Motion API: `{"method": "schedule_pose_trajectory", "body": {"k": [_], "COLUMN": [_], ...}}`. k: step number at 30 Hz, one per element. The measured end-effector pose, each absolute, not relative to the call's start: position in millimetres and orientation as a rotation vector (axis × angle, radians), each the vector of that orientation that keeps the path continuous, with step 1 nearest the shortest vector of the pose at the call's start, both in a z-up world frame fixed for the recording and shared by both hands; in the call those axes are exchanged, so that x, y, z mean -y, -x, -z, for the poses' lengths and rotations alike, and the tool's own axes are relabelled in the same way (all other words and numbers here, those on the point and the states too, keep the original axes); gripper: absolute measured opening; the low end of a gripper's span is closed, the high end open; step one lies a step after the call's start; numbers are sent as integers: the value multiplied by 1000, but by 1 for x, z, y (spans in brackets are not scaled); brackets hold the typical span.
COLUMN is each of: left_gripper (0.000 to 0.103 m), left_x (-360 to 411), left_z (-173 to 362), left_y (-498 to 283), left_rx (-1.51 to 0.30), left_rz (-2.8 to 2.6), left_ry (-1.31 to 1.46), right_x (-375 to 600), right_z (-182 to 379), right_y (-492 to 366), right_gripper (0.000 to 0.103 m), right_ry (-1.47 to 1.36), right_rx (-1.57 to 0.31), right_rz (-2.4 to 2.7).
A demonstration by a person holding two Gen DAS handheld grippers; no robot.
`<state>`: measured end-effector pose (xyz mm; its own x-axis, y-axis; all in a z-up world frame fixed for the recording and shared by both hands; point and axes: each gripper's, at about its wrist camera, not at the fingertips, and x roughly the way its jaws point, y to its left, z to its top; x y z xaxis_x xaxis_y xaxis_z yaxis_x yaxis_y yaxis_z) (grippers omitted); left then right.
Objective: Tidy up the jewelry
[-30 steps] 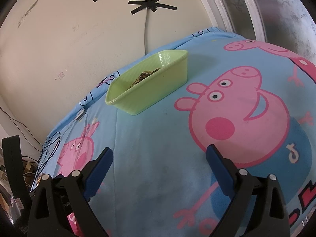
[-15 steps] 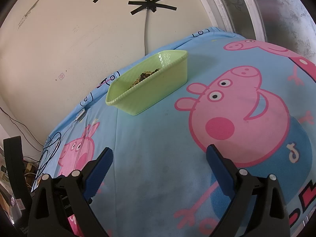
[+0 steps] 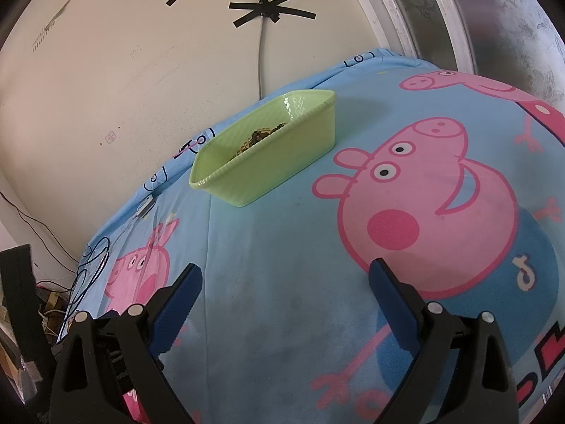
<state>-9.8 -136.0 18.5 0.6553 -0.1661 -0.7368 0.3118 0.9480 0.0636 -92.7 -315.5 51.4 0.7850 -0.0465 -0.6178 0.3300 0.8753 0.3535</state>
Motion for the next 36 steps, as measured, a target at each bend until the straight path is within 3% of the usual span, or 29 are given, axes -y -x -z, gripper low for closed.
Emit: {"method": "schedule_pose_trajectory", "body": {"k": [21,36], "left_gripper": [97,97], "left_x": [131,149], "left_z": [-9,-6], "left_y": [1,-4], "left_rx": [-910,-909], "left_rz": [343,363], "left_ry": [-115,-215], "right_x": [309,309], "right_z": [-51,-50], "right_y": [83,83], "right_gripper": [73,73], "right_ry": [-401,-397], "right_rx": [-685,-687], "right_rz": [247,251]}}
